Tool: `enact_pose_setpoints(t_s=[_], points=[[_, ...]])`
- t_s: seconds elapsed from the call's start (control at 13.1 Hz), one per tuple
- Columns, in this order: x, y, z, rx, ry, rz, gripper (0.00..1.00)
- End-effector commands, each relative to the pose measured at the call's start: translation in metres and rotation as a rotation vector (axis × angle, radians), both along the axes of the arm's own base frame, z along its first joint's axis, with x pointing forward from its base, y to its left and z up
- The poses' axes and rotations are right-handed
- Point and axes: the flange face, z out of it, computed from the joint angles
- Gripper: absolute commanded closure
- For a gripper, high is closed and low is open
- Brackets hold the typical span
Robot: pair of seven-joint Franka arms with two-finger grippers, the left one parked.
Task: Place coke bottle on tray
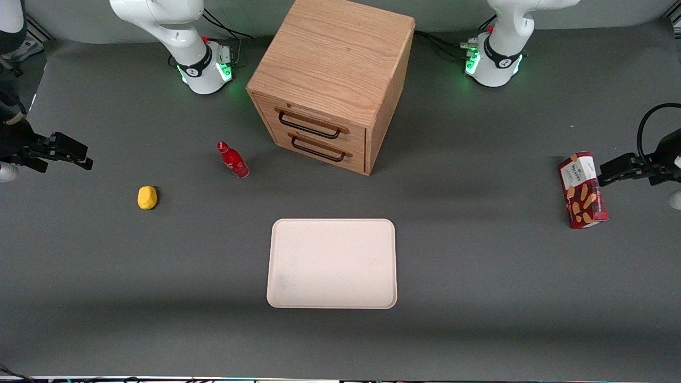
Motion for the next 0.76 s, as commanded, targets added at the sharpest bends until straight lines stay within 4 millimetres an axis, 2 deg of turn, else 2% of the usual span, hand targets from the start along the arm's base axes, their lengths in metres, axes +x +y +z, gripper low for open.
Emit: enact_pose_setpoints(t_s=[0.0,0.69], points=[[0.0015,-0.0001,0.0066,0.009,-0.007,0.019,0.0],[-0.0017,0.0052,0.0072,0.009,0.001,0.031,0.0]])
